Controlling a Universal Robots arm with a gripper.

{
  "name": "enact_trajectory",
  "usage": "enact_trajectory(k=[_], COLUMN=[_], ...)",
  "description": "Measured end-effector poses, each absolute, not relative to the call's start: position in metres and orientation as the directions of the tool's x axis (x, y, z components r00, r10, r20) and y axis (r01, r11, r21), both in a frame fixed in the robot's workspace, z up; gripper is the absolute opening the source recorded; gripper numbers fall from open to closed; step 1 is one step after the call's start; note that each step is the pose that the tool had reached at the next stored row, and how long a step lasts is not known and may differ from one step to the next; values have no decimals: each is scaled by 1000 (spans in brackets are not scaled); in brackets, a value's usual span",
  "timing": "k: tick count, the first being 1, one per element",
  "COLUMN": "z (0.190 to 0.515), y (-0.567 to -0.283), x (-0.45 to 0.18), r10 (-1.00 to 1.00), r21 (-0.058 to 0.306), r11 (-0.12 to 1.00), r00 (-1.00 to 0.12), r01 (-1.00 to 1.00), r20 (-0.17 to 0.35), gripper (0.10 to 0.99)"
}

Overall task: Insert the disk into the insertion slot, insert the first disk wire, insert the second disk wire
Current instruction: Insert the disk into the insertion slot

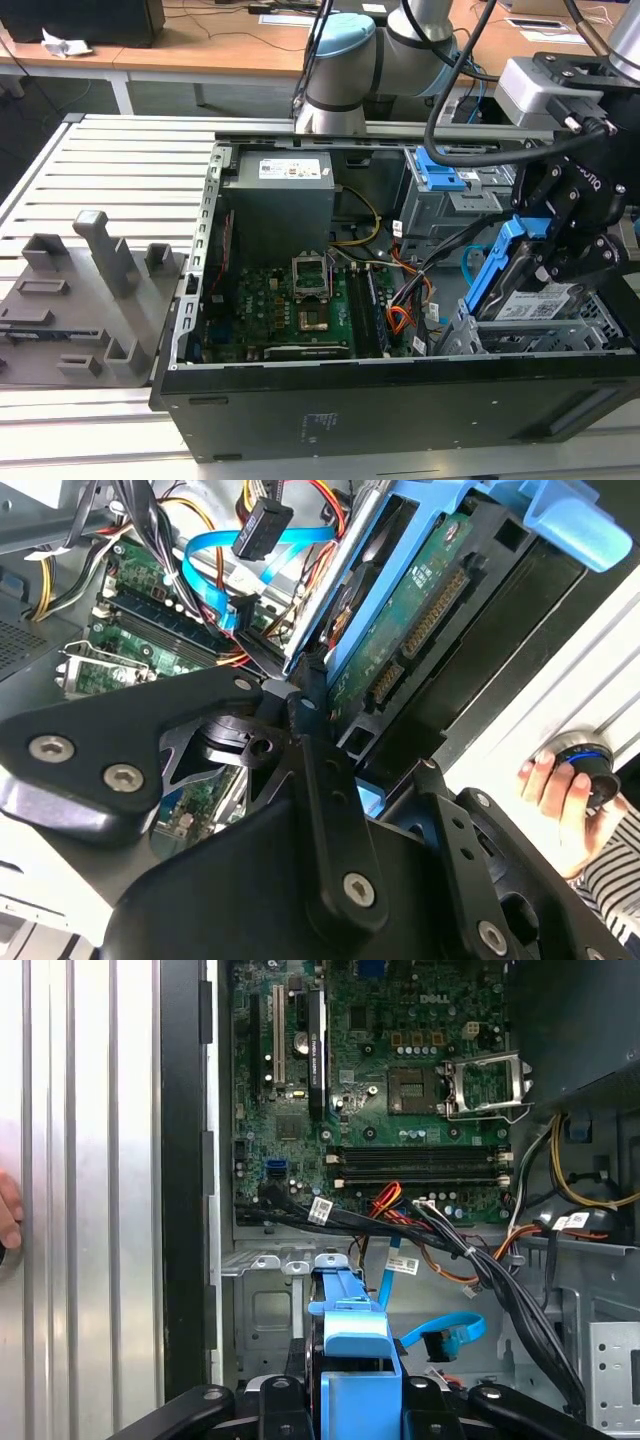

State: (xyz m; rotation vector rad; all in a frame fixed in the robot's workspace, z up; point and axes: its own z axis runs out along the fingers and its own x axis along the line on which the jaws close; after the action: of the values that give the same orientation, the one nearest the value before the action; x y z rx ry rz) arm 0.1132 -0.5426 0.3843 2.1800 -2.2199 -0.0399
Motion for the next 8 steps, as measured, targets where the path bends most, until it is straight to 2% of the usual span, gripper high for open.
enact_trajectory(k=[8], z=[384], y=[-543], x=[113], r10=[-1000], r21=[39], r11=[18], r00=[-18], r01=[-999], r20=[3], gripper=[361])
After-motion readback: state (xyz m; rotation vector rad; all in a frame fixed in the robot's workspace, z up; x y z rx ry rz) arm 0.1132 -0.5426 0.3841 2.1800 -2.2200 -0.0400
